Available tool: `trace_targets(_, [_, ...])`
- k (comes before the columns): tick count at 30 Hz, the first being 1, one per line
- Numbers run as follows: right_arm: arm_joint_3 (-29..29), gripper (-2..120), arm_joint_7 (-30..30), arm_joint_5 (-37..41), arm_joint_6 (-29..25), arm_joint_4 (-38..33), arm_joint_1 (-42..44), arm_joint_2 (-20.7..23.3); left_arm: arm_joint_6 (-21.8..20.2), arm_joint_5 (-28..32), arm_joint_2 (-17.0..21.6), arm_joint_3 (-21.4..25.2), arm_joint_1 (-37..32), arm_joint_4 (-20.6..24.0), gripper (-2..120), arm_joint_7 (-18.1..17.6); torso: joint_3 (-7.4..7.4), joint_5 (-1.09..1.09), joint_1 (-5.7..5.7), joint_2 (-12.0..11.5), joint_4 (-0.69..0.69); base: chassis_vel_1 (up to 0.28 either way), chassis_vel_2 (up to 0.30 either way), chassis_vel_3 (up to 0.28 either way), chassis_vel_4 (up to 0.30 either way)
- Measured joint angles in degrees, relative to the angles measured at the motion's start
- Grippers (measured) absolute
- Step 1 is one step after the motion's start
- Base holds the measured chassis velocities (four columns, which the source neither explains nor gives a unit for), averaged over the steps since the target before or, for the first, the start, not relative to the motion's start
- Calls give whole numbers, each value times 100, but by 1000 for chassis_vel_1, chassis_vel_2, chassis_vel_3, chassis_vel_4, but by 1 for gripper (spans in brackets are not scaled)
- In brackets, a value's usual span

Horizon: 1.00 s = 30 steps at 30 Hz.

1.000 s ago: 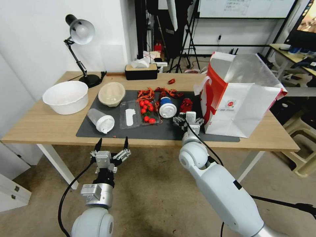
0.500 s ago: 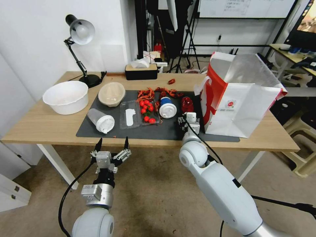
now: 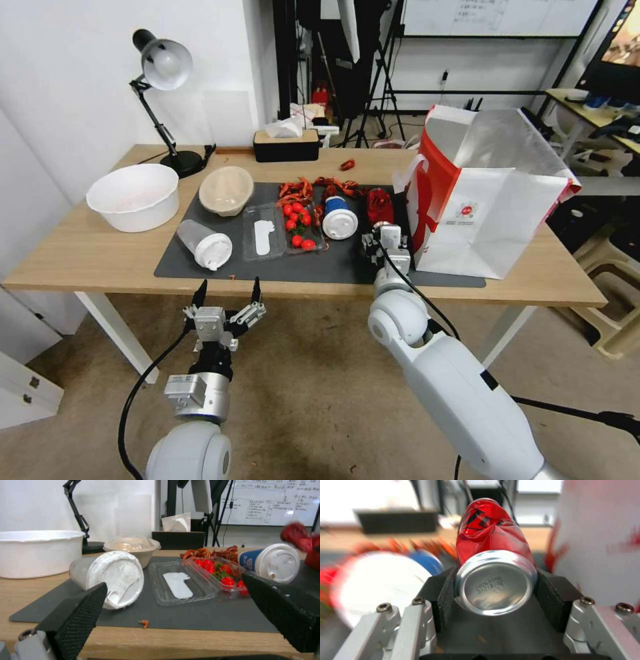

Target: Pick up the trash from the table and place it into the takeout bag.

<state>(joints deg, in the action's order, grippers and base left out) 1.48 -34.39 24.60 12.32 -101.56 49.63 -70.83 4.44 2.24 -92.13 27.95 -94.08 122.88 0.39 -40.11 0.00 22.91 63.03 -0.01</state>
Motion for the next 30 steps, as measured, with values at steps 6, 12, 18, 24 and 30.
trace_targets(6, [-196, 53, 855, 133, -856, -537, 47, 193, 0, -18, 0, -14, -5, 0, 100, 5, 0, 0, 0, 0, 1, 0, 0, 0, 0])
trace_targets(12, [-635, 53, 1432, 371, -1297, -1114, -152, 323, 0, -48, 0, -23, -13, 0, 100, 9, 0, 1, 0, 0, 1, 0, 0, 0, 0])
trace_targets(18, [-1063, 53, 1087, 513, -781, -1482, -406, 460, 0, -85, 0, -42, -22, 1, 100, 12, 0, 1, 0, 0, 0, 0, 0, 0, 0])
trace_targets(24, [-1428, 52, 464, 745, 69, -1780, -631, 646, 1, -108, 0, -53, -28, 1, 100, 14, 0, 1, 0, 0, 0, 0, 0, 0, 0])
trace_targets(30, [-1710, 52, -88, 977, 795, -1877, -794, 805, 6, -127, 0, -68, -32, 1, 100, 16, 0, 0, 0, 0, 1, 0, 0, 0, 0])
